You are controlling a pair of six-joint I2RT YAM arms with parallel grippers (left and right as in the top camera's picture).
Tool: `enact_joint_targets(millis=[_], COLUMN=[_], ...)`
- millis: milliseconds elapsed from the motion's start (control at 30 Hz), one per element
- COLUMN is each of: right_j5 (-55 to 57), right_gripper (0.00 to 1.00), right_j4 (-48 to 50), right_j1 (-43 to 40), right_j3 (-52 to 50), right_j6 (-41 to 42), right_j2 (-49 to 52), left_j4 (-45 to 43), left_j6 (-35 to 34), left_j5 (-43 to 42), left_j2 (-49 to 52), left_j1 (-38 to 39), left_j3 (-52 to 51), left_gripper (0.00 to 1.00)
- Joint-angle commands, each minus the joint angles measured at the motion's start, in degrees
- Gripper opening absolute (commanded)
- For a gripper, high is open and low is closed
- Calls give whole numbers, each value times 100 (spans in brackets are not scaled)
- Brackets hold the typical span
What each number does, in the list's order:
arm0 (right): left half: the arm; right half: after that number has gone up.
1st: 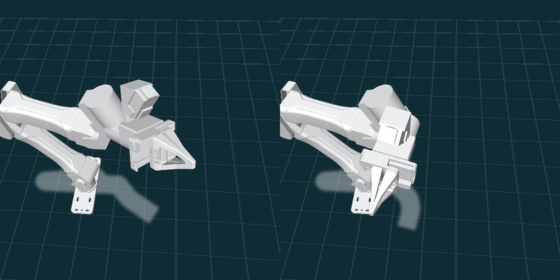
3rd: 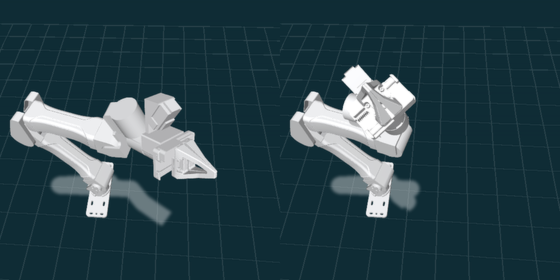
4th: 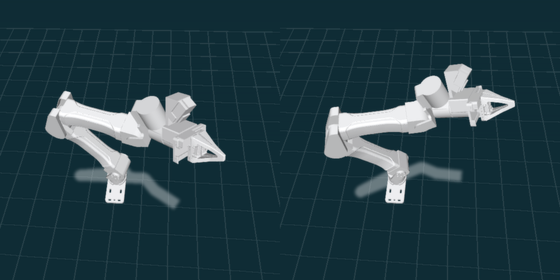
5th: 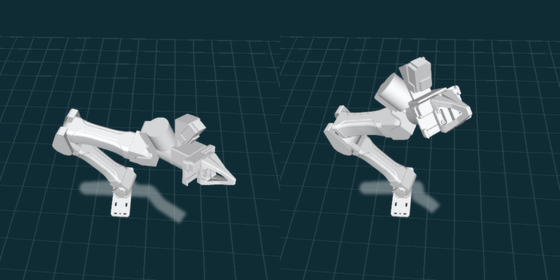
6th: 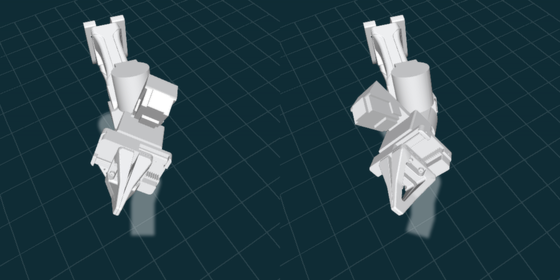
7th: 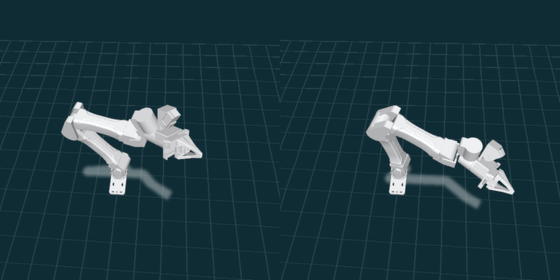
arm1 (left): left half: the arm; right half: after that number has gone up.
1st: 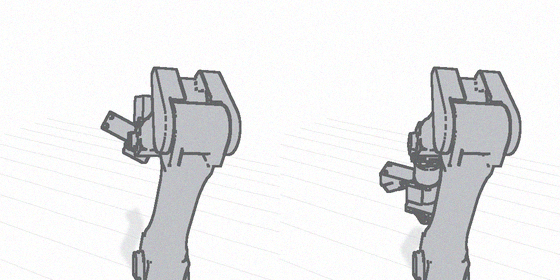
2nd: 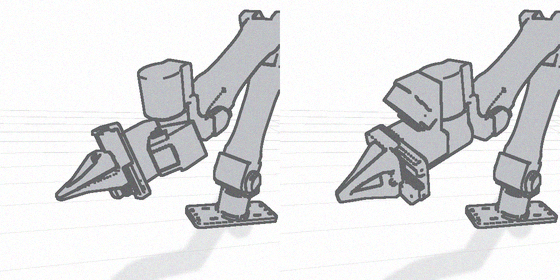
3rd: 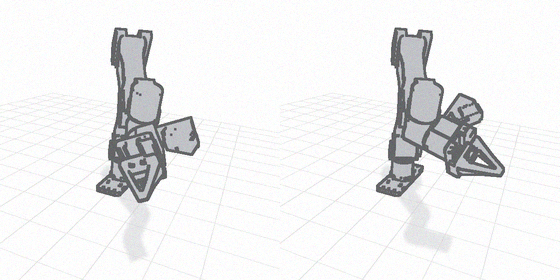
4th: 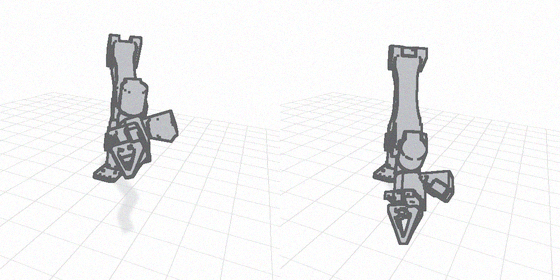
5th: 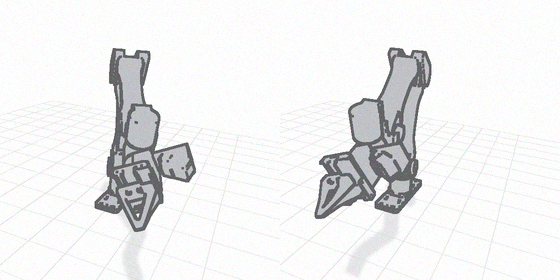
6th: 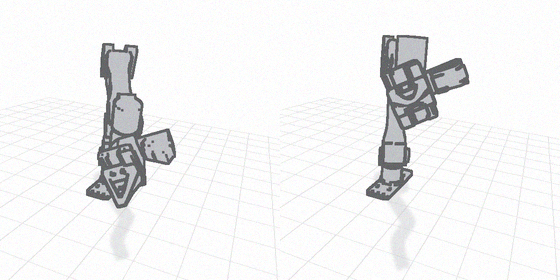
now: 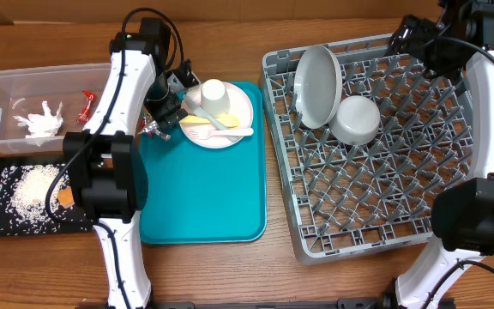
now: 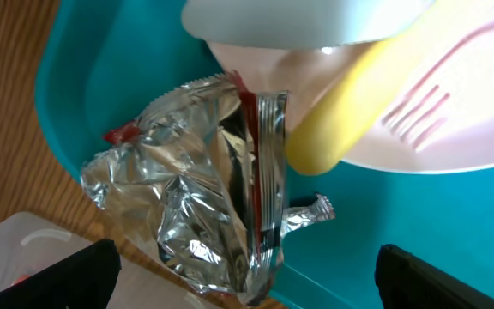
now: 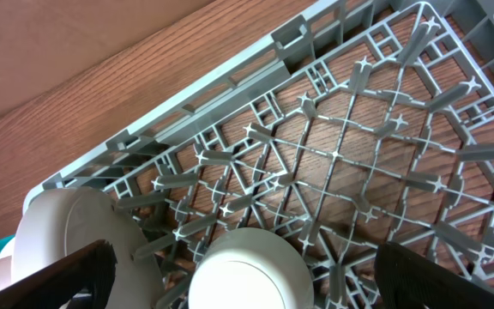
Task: Sort waste into correct bins and load items into the dishwasher rack
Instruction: 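Carry the foil wrapper left and release it into the clear bin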
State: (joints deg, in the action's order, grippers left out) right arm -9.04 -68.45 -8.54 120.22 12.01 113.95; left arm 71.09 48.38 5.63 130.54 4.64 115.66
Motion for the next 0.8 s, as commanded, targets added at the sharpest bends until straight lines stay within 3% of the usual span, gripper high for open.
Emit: enact_joint_targets(millis=[0, 167, 233, 500, 533, 567, 600, 633, 767], right_j5=[2, 2, 2, 2, 2, 2, 2, 2, 2], right_gripper=[100, 100, 100, 100, 100, 100, 100, 100, 100], right_j4=[26, 26, 26, 26, 26, 26, 24, 26, 26], right_j1=[11, 11, 11, 11, 11, 11, 11, 11, 11], right_j3=[133, 133, 133, 133, 133, 133, 133, 133, 133], right_j6=[42, 42, 42, 42, 42, 42, 42, 42, 42], right_j2=[-175, -175, -175, -175, -175, -175, -175, -175, -175], left_j4=[-66, -566, -841, -1311, -1333, -1373, -1410, -1443, -1556], left_j6=[308, 306, 234, -63, -63, -66, -87, -184, -782], left_j5=[-160, -94, 179, 293, 291, 291, 295, 293, 184], left_j2=[50, 50, 50, 48, 48, 48, 48, 33, -28], left_j1=[-26, -175, -232, -278, -275, -275, -275, -275, -278], left_j3=[-94, -787, -1012, -1001, -1001, -1001, -997, -973, -743], left_gripper=[97, 98, 88, 84, 76, 62, 34, 17, 15])
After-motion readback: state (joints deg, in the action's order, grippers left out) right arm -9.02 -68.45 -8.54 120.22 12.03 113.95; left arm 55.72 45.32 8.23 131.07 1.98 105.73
